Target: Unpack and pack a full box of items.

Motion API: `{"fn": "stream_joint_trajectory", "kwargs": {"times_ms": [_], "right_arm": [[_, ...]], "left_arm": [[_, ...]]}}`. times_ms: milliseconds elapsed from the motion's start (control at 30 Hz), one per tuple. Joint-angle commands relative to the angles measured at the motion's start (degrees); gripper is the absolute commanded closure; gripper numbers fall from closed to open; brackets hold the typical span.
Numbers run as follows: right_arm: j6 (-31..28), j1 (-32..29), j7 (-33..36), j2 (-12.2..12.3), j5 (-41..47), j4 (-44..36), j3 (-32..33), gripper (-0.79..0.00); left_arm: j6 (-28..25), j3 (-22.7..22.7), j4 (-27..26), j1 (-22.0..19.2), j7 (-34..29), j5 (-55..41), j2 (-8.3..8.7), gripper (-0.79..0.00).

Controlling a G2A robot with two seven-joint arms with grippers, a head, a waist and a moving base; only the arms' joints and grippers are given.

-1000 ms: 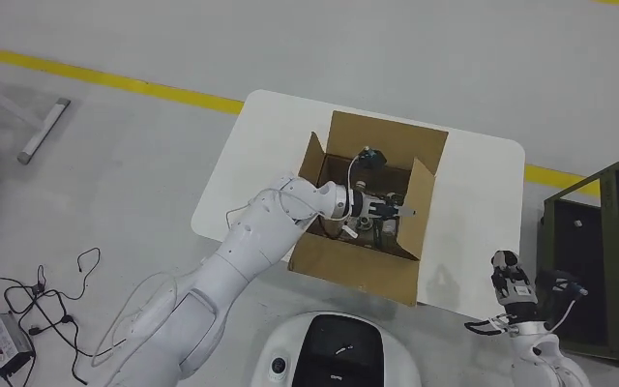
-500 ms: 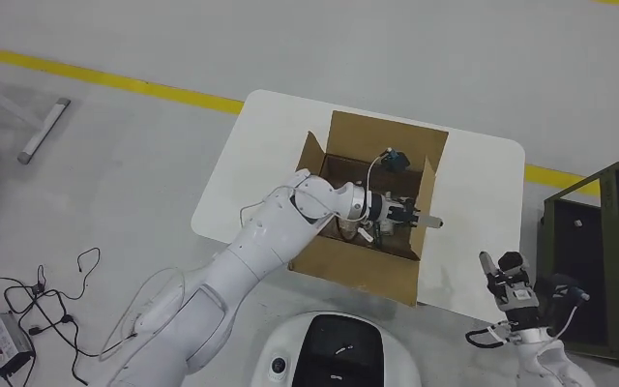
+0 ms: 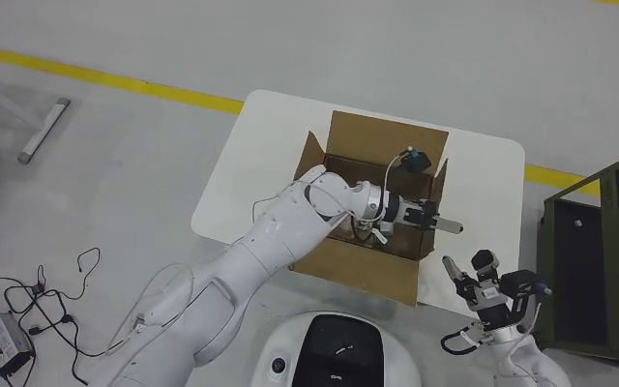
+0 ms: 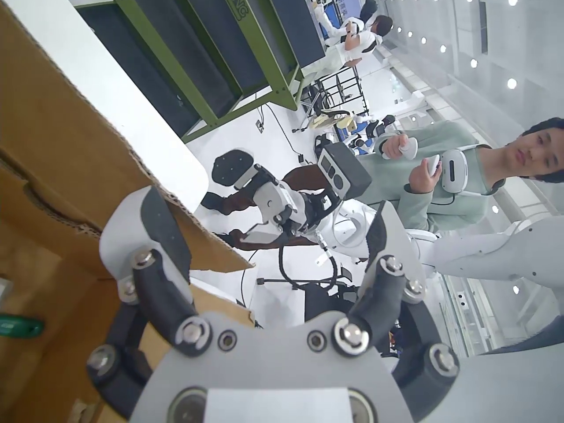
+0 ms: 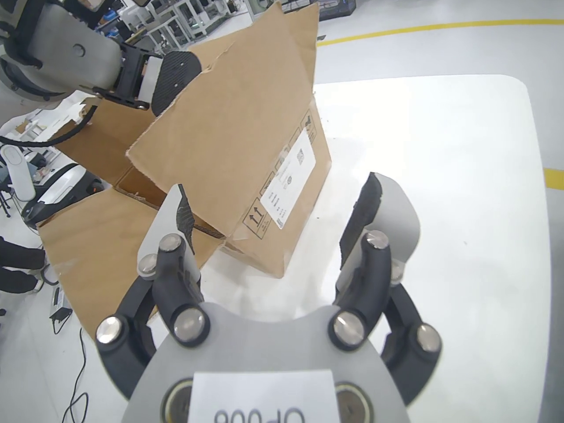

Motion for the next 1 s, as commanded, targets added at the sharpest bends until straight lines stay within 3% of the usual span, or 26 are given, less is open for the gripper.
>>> {"fn": "stream_joint_trajectory", "kwargs": {"times_ms": [0, 300, 433, 600, 633, 967], "right_arm": [[0.0, 0.0, 0.2, 0.0, -0.6, -0.1, -0.7, -0.696], [-0.3, -0.4, -0.1, -0.2, -2.2, -0.3, -2.7, -0.668], [0.4, 0.1, 0.0, -0.3, -2.8, -0.2, -4.0, -0.619], [2.3, 2.0, 1.0, -0.5, -3.2, 0.9, -5.5, -0.446], [2.8, 2.4, 1.2, -0.6, -3.2, 1.1, -5.8, -0.382], [6.1, 4.6, 2.3, -0.9, -3.0, 2.1, -7.5, -0.166]], "left_arm": [[-0.3, 0.2, 0.5, -0.2, 0.2, 0.0, -0.24, -0.785], [-1.1, 0.6, 1.9, -0.9, 0.7, 0.2, -0.95, -0.785], [-1.2, 0.5, 2.0, -0.9, 0.7, 0.2, -1.14, -0.785], [-1.2, 0.6, 2.0, -0.6, 0.5, 0.4, -1.32, -0.785], [-1.2, 0.6, 2.0, -0.6, 0.5, 0.5, -1.35, -0.785], [-1.5, -0.1, 1.8, -0.1, 0.5, 1.1, -1.28, -0.785]]}}
